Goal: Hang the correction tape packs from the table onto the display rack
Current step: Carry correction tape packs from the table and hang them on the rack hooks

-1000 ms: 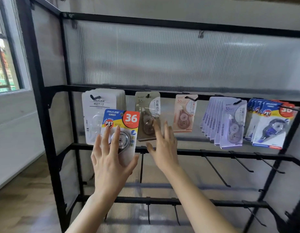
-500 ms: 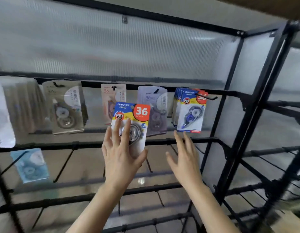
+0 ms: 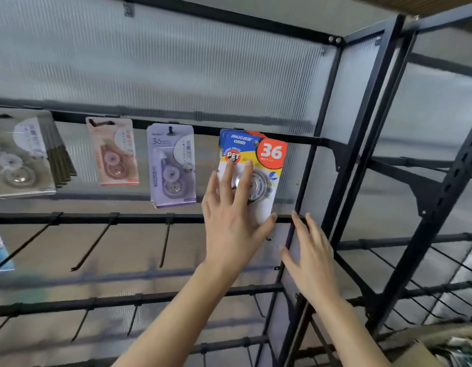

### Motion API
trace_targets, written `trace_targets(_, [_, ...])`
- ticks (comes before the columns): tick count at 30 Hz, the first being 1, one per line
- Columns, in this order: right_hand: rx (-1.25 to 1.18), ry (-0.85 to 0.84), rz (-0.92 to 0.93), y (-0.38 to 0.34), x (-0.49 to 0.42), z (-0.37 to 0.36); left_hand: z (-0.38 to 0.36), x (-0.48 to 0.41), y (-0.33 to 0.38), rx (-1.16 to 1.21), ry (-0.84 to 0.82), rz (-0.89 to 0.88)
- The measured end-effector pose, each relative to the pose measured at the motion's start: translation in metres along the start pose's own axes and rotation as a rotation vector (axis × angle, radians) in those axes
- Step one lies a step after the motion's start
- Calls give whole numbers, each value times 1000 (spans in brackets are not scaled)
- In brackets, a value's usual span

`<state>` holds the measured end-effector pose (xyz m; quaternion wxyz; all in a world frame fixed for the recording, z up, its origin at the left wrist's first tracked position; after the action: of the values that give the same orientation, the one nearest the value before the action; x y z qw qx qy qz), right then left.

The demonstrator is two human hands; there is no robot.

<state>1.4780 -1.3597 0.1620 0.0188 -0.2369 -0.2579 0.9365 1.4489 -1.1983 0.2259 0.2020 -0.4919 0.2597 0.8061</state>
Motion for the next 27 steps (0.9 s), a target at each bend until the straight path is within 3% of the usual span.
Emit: trace_targets(27, [-105,-11,28,27,-11,5,-24,-10,9,-272,-13,40])
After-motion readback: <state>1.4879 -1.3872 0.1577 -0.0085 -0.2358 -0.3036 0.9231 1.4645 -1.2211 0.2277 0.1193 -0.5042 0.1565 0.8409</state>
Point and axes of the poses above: each hand's wrist, its own x-axis away from the middle knuckle, its own z-axis out of the back of the hand, y = z × x, the point moved 3 cm from there along -x, towards the middle knuckle, and after that the axes turned 15 degrees about -z, right-handed, at the moved point
